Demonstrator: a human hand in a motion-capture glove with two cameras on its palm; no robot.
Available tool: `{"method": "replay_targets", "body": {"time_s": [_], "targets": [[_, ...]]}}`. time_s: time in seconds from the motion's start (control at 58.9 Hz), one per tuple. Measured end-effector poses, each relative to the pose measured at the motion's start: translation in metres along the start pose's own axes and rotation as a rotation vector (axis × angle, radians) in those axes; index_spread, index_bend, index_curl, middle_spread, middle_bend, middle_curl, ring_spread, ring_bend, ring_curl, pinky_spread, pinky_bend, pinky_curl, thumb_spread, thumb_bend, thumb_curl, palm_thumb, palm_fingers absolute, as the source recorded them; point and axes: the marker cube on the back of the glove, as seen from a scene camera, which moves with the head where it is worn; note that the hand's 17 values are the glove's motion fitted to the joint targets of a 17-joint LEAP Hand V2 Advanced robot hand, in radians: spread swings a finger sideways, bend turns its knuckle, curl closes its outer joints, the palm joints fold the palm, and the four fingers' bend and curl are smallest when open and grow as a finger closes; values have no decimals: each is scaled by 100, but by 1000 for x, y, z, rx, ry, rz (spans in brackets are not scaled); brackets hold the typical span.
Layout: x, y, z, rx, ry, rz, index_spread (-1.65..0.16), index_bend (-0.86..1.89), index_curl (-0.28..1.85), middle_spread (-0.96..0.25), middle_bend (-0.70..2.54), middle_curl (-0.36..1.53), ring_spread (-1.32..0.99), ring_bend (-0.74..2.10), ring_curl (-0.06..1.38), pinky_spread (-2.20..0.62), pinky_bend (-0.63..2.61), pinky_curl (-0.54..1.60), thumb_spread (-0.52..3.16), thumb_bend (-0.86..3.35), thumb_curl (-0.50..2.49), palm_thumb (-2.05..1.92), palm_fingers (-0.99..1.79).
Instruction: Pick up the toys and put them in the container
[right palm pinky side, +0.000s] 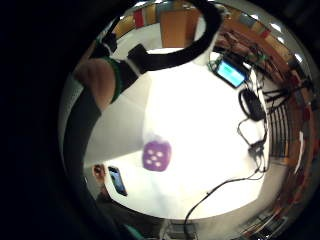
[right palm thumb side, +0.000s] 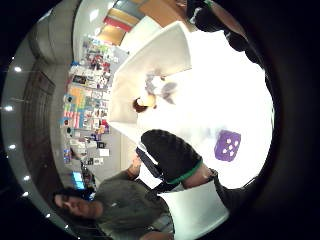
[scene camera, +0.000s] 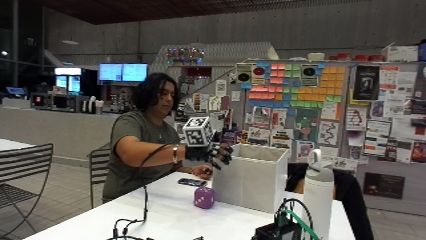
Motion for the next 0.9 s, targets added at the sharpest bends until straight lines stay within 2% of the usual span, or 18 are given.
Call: {"method": "replay_targets", "body": {"time_s": [0.034, 0.085, 0.187, 0.39, 0.509, 0.645, 0.73, 0.798, 0.866, 0.883, 0.9], "targets": [[11, 7, 8, 1, -135, 101, -41, 15, 58, -24, 48, 73, -26, 79, 45, -1, 97, 39, 111, -5, 43, -5, 20], [31, 19, 22, -13, -230, 142, -41, 16, 57, -24, 50, 73, -27, 80, 45, -2, 94, 37, 115, -4, 40, -5, 24], [51, 41, 61, -85, -226, 129, -40, 19, 57, -25, 53, 73, -28, 80, 45, -4, 90, 36, 125, -3, 37, -3, 27], [51, 57, 119, -178, -109, 48, -39, 25, 59, -25, 44, 67, -27, 65, 41, -3, 89, 35, 137, 3, 36, 9, 16], [48, 54, 134, -98, 8, 20, -39, 29, 59, -24, 38, 64, -27, 57, 37, -2, 93, 35, 140, 7, 37, 18, 23], [55, 47, 148, 59, 56, 49, -41, 35, 62, -29, 47, 66, -29, 55, 34, -8, 93, 34, 138, 16, 45, 41, 48], [56, 43, 152, 127, 65, 55, -43, 37, 68, -32, 43, 68, -36, 76, 40, -19, 98, 35, 130, 21, 53, 56, 70], [58, 40, 154, 156, 56, 50, -44, 35, 72, -35, 52, 72, -41, 89, 45, -29, 97, 34, 121, 22, 58, 62, 90], [58, 40, 157, 217, 62, 35, -44, 31, 77, -38, 60, 78, -44, 99, 51, -34, 96, 36, 114, 21, 63, 64, 95], [58, 40, 158, 232, 66, 33, -44, 33, 79, -39, 67, 81, -45, 104, 53, -35, 96, 37, 112, 20, 65, 63, 104], [58, 41, 157, 246, 72, 31, -45, 28, 78, -39, 64, 80, -46, 102, 52, -36, 96, 37, 111, 21, 66, 65, 96]]}}
